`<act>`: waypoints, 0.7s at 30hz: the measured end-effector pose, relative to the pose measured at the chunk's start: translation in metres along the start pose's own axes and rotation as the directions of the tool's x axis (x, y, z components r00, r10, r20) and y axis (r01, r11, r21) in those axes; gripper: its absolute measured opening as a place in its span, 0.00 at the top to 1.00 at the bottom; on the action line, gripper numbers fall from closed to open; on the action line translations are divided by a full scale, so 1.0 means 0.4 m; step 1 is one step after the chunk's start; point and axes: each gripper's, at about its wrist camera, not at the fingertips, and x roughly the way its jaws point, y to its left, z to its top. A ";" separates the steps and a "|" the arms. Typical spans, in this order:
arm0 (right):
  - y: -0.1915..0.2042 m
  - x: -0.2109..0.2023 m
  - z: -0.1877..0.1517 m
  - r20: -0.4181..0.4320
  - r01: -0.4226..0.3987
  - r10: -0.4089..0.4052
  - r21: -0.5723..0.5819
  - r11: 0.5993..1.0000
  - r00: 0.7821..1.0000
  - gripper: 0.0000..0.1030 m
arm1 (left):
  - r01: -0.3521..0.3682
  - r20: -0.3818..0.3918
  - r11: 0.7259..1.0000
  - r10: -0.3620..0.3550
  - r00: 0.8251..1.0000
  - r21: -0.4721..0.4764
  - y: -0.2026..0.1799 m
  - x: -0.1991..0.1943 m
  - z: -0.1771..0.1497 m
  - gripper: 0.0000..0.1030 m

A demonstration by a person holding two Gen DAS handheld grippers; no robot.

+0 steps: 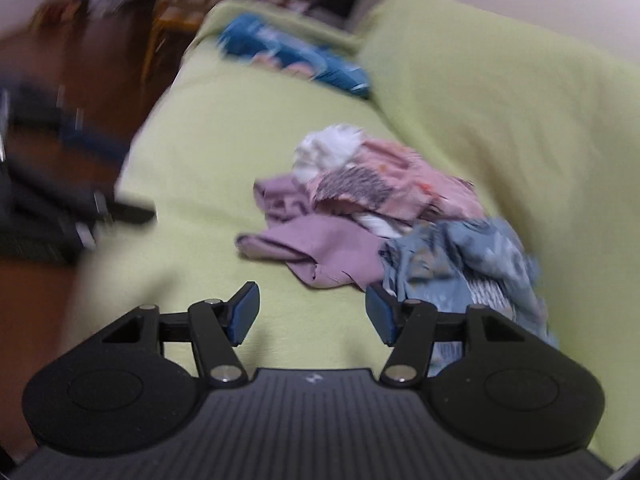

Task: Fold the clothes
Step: 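Grasp the lilac top's edge with the right gripper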

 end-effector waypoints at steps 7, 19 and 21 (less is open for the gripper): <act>0.015 0.143 0.017 0.011 0.029 -0.028 -0.193 0.981 1.000 0.58 | 0.047 0.049 0.999 -0.048 0.998 0.007 0.034 0.073 -0.014 0.44; 0.007 0.176 0.038 0.081 0.110 -0.092 -0.258 0.960 0.992 0.97 | 0.045 0.004 0.989 -0.046 0.999 0.139 -0.011 0.124 -0.061 0.44; -0.011 0.123 0.038 0.105 0.108 -0.088 -0.203 0.973 0.991 0.97 | 0.065 0.016 0.985 -0.068 0.998 0.157 -0.023 0.117 -0.059 0.44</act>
